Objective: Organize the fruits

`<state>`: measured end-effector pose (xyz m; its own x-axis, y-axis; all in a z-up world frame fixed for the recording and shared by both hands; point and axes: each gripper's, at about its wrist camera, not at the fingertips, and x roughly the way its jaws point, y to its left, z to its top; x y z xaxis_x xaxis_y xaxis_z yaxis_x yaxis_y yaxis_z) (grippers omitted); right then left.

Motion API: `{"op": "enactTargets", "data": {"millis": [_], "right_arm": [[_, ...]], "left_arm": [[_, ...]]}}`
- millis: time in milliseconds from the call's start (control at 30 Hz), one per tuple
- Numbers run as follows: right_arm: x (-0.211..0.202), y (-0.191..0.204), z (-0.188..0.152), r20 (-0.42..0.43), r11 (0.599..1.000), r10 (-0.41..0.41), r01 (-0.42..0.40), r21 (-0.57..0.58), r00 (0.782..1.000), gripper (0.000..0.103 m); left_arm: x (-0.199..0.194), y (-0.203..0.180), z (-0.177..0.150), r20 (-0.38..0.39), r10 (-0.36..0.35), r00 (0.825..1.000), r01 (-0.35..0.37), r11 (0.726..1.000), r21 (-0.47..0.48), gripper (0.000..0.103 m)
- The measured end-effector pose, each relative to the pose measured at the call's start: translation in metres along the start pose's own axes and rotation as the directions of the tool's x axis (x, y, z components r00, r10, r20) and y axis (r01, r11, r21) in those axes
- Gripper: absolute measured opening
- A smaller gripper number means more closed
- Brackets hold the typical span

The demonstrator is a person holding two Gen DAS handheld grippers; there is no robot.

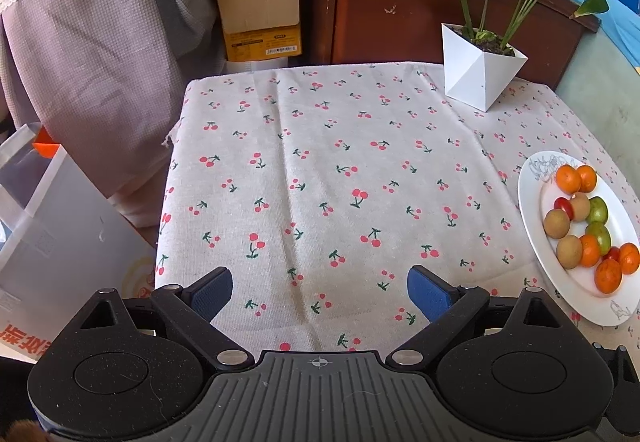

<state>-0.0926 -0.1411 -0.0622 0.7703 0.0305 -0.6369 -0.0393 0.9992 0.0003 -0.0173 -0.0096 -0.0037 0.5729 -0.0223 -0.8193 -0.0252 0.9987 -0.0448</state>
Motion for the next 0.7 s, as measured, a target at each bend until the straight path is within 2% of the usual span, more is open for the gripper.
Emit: {"op": "enactTargets", "data": {"millis": [333,700], "right_arm": [[0.002,-0.001,0.0,0.006,1.0,0.001,-0.001,0.001,1.0,0.102],[0.002,-0.001,0.0,0.006,1.0,0.001,-0.001,0.0,1.0,0.102]], "left_arm": [[0.006,0.006,0.0,-0.015,0.016,1.0,-0.016,1.0,-0.015,0.096],[0.018,0.005,-0.001,-0.026,0.044,0.999,-0.043,0.999,0.016,0.096]]}}
